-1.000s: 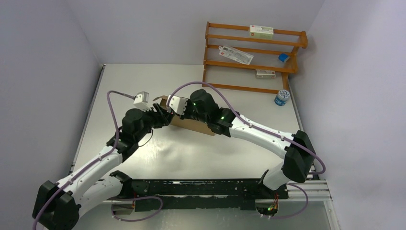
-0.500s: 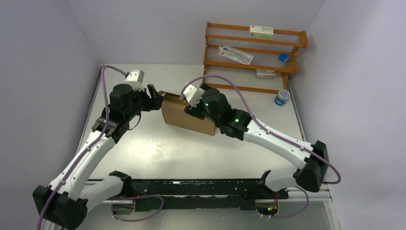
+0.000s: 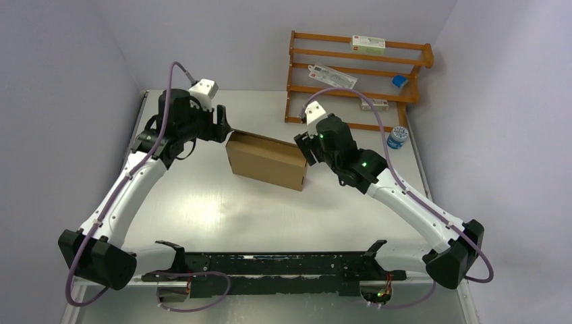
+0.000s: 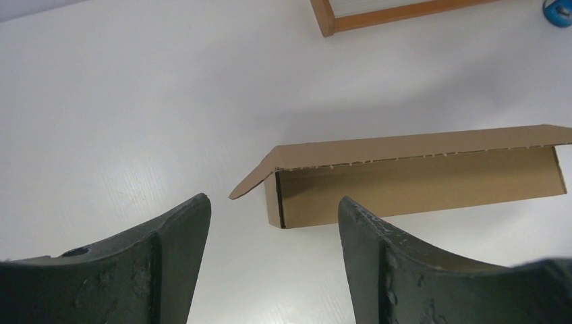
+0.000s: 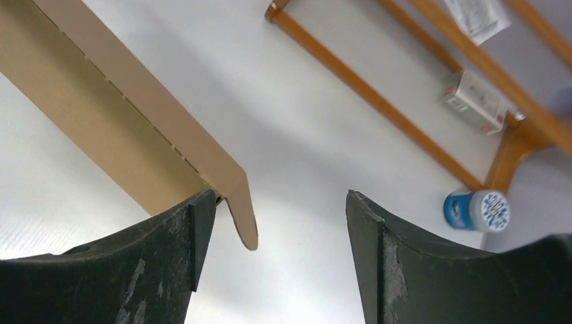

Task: Fold the paper box

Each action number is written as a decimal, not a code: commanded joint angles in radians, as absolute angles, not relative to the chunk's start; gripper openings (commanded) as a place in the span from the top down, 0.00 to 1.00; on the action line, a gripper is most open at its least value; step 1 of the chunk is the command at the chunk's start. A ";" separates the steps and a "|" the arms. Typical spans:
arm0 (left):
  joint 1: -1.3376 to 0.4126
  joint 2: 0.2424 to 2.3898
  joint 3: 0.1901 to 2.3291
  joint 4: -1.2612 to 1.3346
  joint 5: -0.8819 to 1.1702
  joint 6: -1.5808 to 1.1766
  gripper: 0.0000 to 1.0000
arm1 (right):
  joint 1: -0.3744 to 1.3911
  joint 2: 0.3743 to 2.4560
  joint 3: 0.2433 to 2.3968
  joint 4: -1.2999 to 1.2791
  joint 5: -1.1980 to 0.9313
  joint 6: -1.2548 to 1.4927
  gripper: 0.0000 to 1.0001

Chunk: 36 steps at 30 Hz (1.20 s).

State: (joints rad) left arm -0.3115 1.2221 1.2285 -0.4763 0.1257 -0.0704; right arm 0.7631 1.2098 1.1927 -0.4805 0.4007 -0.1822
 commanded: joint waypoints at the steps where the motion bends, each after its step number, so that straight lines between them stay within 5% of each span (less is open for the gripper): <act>1: -0.293 1.255 1.307 -0.565 0.178 0.048 0.25 | 0.746 1.207 1.148 -0.550 0.366 -0.102 0.26; 12: -0.285 1.329 1.340 -0.618 0.262 0.128 0.26 | 0.735 1.234 1.118 -0.535 0.348 -0.086 0.48; 24: -0.278 1.412 1.403 -0.648 0.251 0.176 0.27 | 0.733 1.226 1.109 -0.530 0.296 -0.102 1.00; 36: -0.257 1.461 1.444 -0.667 0.256 0.295 0.37 | 0.736 1.204 1.102 -0.520 0.266 -0.126 1.00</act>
